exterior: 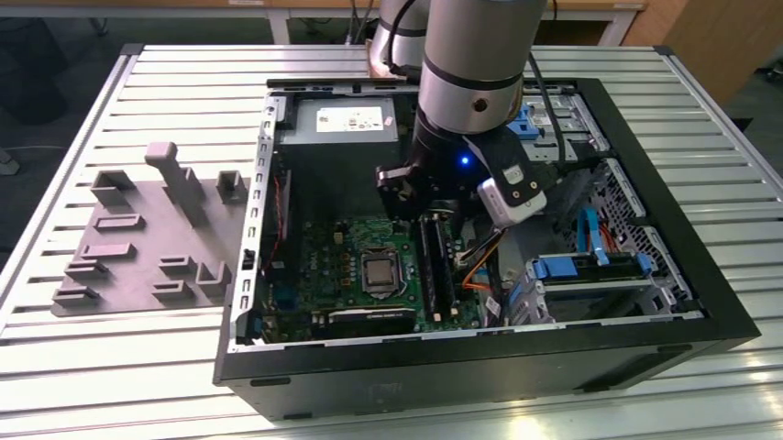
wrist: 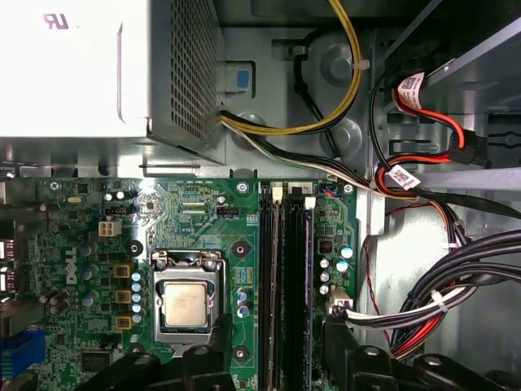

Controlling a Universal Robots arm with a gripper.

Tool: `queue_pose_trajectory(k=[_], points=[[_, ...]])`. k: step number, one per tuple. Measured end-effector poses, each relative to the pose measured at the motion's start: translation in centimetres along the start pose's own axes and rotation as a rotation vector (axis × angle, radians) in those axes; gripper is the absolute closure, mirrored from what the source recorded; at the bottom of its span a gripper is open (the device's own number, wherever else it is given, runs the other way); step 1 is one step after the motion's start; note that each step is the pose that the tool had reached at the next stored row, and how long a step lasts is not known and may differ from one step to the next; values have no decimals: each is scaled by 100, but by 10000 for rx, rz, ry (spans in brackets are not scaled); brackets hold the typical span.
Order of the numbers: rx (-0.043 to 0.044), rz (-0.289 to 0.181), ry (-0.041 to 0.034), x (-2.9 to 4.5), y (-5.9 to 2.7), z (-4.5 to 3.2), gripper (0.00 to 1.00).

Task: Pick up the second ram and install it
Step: 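Insert the second ram into the second slot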

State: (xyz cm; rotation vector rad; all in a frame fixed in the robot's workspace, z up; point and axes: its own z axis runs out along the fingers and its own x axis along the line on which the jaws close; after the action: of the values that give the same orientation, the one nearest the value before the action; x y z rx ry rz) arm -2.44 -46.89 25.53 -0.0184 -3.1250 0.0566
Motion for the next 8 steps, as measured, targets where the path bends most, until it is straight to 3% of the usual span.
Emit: queue_pose_trajectory(k=[1, 3, 4, 8], points=[[0, 0, 0, 0, 0, 0, 44], [0, 0, 0, 0, 0, -1, 57], [0, 0, 0, 0, 0, -2, 57], [0, 1, 0, 0, 0, -3, 74]])
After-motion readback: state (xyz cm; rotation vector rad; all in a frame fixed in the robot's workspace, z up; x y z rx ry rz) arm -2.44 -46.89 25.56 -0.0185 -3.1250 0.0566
